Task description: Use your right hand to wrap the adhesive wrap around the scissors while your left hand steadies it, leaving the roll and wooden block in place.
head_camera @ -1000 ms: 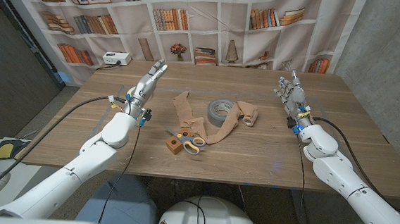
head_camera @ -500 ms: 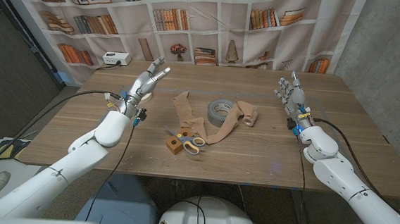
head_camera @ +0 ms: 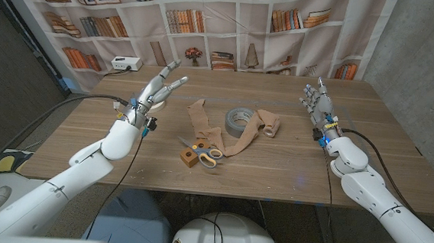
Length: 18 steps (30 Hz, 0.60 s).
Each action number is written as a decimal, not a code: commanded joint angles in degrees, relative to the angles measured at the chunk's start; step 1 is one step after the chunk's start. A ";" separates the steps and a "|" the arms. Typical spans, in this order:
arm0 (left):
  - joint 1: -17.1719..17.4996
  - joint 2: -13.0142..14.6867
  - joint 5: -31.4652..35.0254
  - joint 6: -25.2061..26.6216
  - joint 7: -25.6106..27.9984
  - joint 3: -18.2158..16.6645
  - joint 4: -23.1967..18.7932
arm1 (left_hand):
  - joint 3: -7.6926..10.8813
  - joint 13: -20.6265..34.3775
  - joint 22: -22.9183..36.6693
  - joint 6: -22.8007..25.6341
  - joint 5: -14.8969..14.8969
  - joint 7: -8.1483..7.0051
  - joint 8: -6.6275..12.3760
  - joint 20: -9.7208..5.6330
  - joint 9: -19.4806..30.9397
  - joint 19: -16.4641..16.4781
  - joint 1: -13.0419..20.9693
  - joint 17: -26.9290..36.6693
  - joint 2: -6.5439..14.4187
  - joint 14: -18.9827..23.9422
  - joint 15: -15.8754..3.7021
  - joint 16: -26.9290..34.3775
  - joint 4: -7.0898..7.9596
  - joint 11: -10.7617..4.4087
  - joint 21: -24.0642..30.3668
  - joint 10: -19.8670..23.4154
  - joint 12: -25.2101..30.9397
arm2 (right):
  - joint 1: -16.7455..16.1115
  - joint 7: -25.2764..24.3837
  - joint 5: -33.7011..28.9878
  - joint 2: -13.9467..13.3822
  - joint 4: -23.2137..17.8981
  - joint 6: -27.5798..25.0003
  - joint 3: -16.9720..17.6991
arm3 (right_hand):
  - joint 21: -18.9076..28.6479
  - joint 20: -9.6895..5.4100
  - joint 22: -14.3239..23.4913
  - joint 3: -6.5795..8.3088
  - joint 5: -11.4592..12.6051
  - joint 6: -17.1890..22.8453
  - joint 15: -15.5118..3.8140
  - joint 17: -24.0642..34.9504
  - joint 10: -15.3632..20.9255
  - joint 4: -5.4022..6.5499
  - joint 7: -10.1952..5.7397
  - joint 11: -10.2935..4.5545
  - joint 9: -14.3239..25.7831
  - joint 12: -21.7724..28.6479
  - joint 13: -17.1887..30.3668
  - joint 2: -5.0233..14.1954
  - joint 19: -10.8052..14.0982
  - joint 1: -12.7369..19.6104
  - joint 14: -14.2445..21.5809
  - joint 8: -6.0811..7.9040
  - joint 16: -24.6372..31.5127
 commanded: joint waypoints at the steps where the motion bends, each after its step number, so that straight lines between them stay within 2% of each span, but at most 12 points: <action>1: 0.10 1.40 9.20 2.13 3.19 -0.22 -2.03 | -0.04 0.21 0.09 -0.54 0.07 -0.12 -0.30 0.04 0.18 0.44 0.22 0.11 -0.56 0.52 -0.60 0.35 -0.35 -0.40 0.12 0.46 0.13 | 0.32 0.63 0.72 0.21 0.82 0.48 0.47 | 0.01 0.29 0.19 0.20 -0.13 0.17 -0.14 -0.04 0.38 -0.26 0.26 0.16 0.25 0.23 0.17 0.05 -0.26 0.48 -0.50 0.34 0.19; 4: 0.10 1.94 11.75 2.51 4.10 -0.02 -2.62 | -0.01 0.27 0.09 -0.48 0.16 -0.11 -0.36 0.01 0.19 0.47 0.44 0.11 -0.67 1.08 -0.75 0.45 -0.54 -0.57 0.09 1.94 0.62 | 0.30 0.73 0.78 0.07 0.72 0.45 0.56 | 0.01 0.20 0.19 0.20 -0.14 0.17 -0.18 -0.04 0.39 -0.27 0.26 0.16 0.25 0.21 0.16 0.07 -0.27 0.48 -0.60 0.33 0.15; 8: 0.32 3.01 15.09 4.26 4.43 0.22 -4.23 | -1.19 0.49 0.12 0.94 0.33 -0.54 -0.02 -0.02 0.23 0.62 -1.37 0.34 -1.86 1.92 -1.10 0.69 0.10 -1.07 0.09 4.50 1.45 | 0.25 0.85 0.88 0.03 0.77 0.52 0.64 | 0.01 0.15 0.19 0.19 -0.15 0.21 -0.18 -0.04 0.42 -0.31 0.26 0.21 0.25 0.18 0.16 0.08 -0.27 0.48 -0.66 0.34 0.14; 14: 0.40 4.03 17.13 5.41 4.49 0.37 -5.50 | 0.10 0.67 0.09 4.03 0.79 -0.29 0.93 -0.32 0.45 0.94 0.03 0.21 0.42 2.26 -1.42 0.50 -0.14 -1.37 0.11 5.82 1.74 | 0.37 1.22 0.97 0.19 1.42 0.78 0.55 | 0.01 0.14 0.19 0.19 -0.16 0.24 -0.24 -0.04 0.47 -0.34 0.29 0.16 0.25 0.16 0.16 0.11 -0.29 0.48 -0.71 0.33 0.13; 18: 0.72 4.75 18.13 6.36 4.49 0.17 -6.41 | 0.46 0.77 0.07 4.25 0.81 -0.44 0.94 -0.06 0.54 0.95 0.63 0.17 0.81 2.27 -1.45 0.41 -0.43 -1.83 0.07 5.92 1.72 | 0.42 1.19 1.41 0.36 1.61 0.50 0.61 | 0.03 0.17 0.19 0.19 -0.17 0.26 -0.30 -0.04 0.52 -0.37 0.26 0.18 0.25 0.14 0.16 0.15 -0.27 0.47 -0.71 0.33 0.14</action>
